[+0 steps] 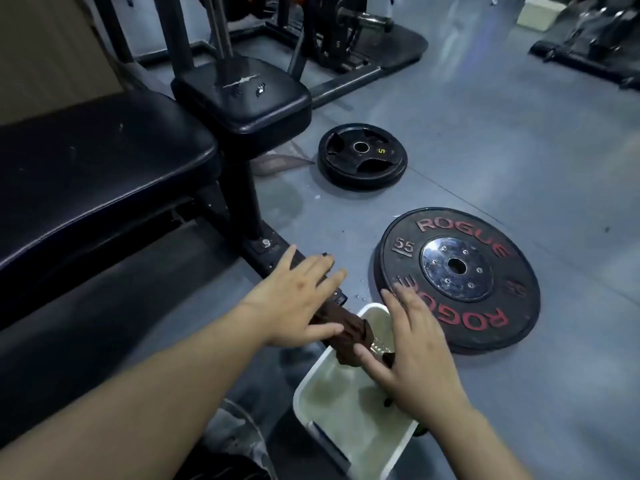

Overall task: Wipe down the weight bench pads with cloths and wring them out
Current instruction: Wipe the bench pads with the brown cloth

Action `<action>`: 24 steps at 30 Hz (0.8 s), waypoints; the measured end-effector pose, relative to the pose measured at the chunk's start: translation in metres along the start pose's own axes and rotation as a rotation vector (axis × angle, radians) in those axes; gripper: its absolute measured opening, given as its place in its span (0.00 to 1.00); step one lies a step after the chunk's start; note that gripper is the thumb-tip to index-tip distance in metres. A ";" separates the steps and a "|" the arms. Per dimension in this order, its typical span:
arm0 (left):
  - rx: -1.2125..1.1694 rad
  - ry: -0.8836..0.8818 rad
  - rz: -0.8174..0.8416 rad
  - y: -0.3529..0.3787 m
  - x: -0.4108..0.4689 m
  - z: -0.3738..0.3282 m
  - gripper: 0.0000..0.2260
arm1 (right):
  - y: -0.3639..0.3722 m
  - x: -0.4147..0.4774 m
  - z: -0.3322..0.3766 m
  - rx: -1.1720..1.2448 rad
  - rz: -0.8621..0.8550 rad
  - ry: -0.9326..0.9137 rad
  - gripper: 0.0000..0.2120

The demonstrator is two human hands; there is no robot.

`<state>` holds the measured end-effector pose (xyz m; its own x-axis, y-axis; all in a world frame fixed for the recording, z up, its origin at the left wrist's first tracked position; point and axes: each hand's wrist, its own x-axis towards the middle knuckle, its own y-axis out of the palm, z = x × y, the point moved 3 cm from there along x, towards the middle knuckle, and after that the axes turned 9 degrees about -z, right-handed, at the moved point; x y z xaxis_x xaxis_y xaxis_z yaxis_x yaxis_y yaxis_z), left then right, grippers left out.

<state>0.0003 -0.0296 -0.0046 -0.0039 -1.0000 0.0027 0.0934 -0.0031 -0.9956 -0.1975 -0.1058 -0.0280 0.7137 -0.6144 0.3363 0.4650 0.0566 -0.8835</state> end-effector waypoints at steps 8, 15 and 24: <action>-0.025 0.062 0.203 0.068 0.031 0.003 0.37 | 0.084 -0.004 -0.032 0.008 0.079 0.117 0.39; -0.073 -0.019 0.293 0.094 0.031 0.028 0.36 | 0.155 -0.008 -0.029 -0.002 0.148 0.122 0.36; -0.111 -0.017 0.294 0.094 0.036 0.034 0.35 | 0.173 -0.003 -0.038 0.082 -0.014 0.074 0.22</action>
<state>0.0432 -0.0660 -0.0950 0.0240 -0.9578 -0.2865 -0.0210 0.2860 -0.9580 -0.1394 -0.1240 -0.1942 0.6674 -0.6719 0.3210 0.5183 0.1097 -0.8481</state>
